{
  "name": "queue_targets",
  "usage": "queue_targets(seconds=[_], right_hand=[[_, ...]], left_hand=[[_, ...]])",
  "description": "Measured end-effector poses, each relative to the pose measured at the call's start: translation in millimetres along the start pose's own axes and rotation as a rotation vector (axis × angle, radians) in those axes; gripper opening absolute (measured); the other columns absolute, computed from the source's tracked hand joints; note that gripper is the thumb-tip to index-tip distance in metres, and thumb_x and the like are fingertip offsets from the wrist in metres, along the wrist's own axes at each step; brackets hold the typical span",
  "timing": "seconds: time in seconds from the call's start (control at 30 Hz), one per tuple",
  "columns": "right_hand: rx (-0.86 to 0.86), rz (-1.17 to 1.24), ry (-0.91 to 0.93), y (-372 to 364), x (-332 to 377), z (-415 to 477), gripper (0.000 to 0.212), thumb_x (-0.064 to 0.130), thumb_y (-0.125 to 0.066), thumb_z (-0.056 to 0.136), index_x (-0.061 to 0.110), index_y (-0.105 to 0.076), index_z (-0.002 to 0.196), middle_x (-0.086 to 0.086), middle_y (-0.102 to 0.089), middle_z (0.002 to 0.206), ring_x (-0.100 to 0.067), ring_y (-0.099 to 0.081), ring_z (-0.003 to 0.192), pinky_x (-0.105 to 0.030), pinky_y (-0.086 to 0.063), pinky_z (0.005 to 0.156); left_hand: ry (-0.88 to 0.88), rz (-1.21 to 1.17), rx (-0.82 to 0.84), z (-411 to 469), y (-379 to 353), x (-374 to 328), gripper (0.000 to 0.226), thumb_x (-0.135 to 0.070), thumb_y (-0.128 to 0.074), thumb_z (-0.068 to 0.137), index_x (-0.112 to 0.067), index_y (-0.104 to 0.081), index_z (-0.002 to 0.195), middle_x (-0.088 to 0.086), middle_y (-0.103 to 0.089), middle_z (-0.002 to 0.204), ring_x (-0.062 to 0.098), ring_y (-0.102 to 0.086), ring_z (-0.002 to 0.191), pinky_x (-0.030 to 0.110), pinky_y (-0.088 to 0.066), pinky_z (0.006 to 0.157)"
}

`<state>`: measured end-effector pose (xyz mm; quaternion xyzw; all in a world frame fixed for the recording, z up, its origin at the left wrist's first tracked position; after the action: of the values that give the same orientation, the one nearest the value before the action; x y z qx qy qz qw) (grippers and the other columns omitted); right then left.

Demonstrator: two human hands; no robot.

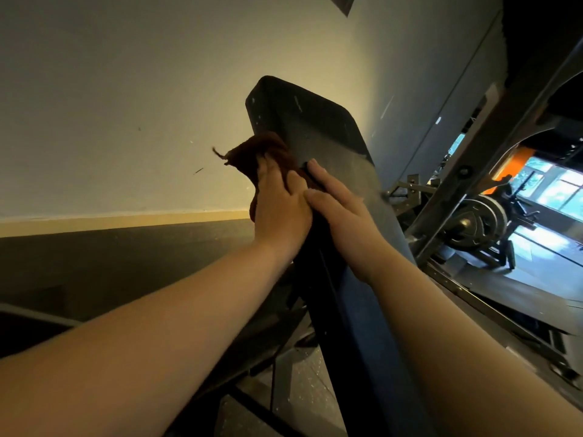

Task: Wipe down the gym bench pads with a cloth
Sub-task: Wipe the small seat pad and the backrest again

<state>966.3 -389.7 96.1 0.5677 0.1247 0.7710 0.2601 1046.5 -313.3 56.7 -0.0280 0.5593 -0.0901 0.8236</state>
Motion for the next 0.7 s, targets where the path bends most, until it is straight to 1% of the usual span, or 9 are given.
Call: queue_targets(seconds=[0.1, 0.17, 0.23, 0.3, 0.37, 0.43, 0.57, 0.63, 0.7], right_hand=[[0.016, 0.017, 0.047, -0.2, -8.5, -15.6, 0.063, 0.018, -0.051, 0.082, 0.025, -0.052, 0.145, 0.018, -0.038, 0.157, -0.001, -0.027, 0.147, -0.039, -0.022, 0.124], [-0.005, -0.052, 0.1, -0.2, -21.1, -34.2, 0.059, 0.016, -0.052, 0.083, 0.025, -0.055, 0.142, 0.023, -0.039, 0.154, 0.006, -0.025, 0.146, -0.038, -0.02, 0.125], [-0.068, -0.185, 0.166, -1.1, -38.2, -57.6, 0.052, 0.016, -0.055, 0.089, 0.026, -0.056, 0.14, 0.025, -0.042, 0.152, 0.006, -0.028, 0.145, -0.039, -0.024, 0.124], [-0.165, -0.333, 0.243, -0.9, -55.0, -79.6, 0.041, 0.023, -0.054, 0.096, 0.024, -0.058, 0.136, 0.021, -0.047, 0.15, -0.001, -0.035, 0.143, -0.04, -0.033, 0.119], [-0.224, -0.52, 0.301, -0.8, -63.6, -94.6, 0.037, 0.035, -0.048, 0.1, 0.023, -0.061, 0.132, 0.016, -0.05, 0.146, -0.003, -0.042, 0.137, -0.032, -0.038, 0.114], [-0.237, -0.627, 0.291, 0.1, -63.8, -98.0, 0.03, 0.041, -0.046, 0.101, 0.028, -0.06, 0.124, 0.017, -0.051, 0.137, -0.001, -0.044, 0.129, -0.025, -0.038, 0.107], [-0.313, -0.639, 0.22, 7.5, -53.5, -78.1, 0.013, 0.038, -0.051, 0.099, 0.035, -0.059, 0.109, 0.016, -0.052, 0.111, 0.004, -0.046, 0.106, -0.022, -0.041, 0.092], [-0.362, -0.684, 0.2, 15.4, -47.1, -63.1, 0.016, 0.034, -0.056, 0.098, 0.032, -0.066, 0.11, 0.011, -0.053, 0.109, 0.003, -0.044, 0.099, -0.025, -0.042, 0.091], [-0.41, -0.765, 0.156, 21.4, -38.9, -52.9, 0.018, 0.034, -0.061, 0.096, 0.032, -0.07, 0.112, 0.008, -0.046, 0.113, -0.006, -0.037, 0.105, -0.026, -0.034, 0.093]], left_hand=[[-0.025, -0.054, 0.068, -54.5, -3.0, 19.9, 0.054, -0.033, -0.037, 0.104, -0.042, -0.02, 0.154, -0.011, -0.046, 0.149, 0.009, -0.048, 0.133, 0.041, -0.044, 0.111], [0.003, -0.075, 0.142, -98.3, -1.6, 30.5, 0.051, -0.033, -0.037, 0.105, -0.049, -0.023, 0.151, -0.018, -0.045, 0.148, 0.0, -0.045, 0.133, 0.038, -0.042, 0.112], [-0.007, -0.06, 0.213, -136.2, -0.1, 37.4, 0.05, -0.036, -0.035, 0.106, -0.05, -0.022, 0.152, -0.023, -0.039, 0.151, -0.005, -0.037, 0.138, 0.038, -0.036, 0.117], [-0.018, -0.03, 0.242, -140.9, 0.8, 39.9, 0.053, -0.039, -0.032, 0.106, -0.045, -0.014, 0.156, -0.025, -0.024, 0.159, -0.007, -0.02, 0.145, 0.038, -0.025, 0.123], [-0.012, 0.008, 0.213, -116.2, 0.7, 35.8, 0.057, -0.039, -0.031, 0.106, -0.039, -0.005, 0.158, -0.02, -0.014, 0.163, -0.003, -0.012, 0.149, 0.038, -0.019, 0.124], [-0.021, 0.04, 0.133, -79.9, -2.6, 24.8, 0.059, -0.038, -0.029, 0.107, -0.032, -0.001, 0.159, -0.011, -0.01, 0.166, 0.007, -0.013, 0.151, 0.042, -0.019, 0.124], [0.014, 0.052, 0.057, -60.4, -12.1, 18.8, 0.059, -0.04, -0.026, 0.107, -0.031, 0.002, 0.159, -0.005, -0.009, 0.167, 0.016, -0.016, 0.152, 0.044, -0.02, 0.124], [0.072, -0.007, 0.074, -77.2, -13.2, 22.4, 0.058, -0.047, -0.025, 0.105, -0.035, -0.005, 0.158, -0.001, -0.019, 0.165, 0.017, -0.024, 0.15, 0.044, -0.025, 0.122], [0.13, -0.074, 0.114, -99.8, -12.9, 22.8, 0.056, -0.051, -0.023, 0.104, -0.034, -0.014, 0.157, -0.003, -0.035, 0.158, 0.014, -0.035, 0.144, 0.038, -0.03, 0.119]])
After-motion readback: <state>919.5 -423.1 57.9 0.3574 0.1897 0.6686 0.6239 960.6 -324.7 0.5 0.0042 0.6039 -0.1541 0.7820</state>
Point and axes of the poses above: each hand's wrist, its own z-axis towards the middle knuckle, its own y-axis out of the back of the hand, x = y × z, the point moved 1 cm from there along z, towards the middle knuckle
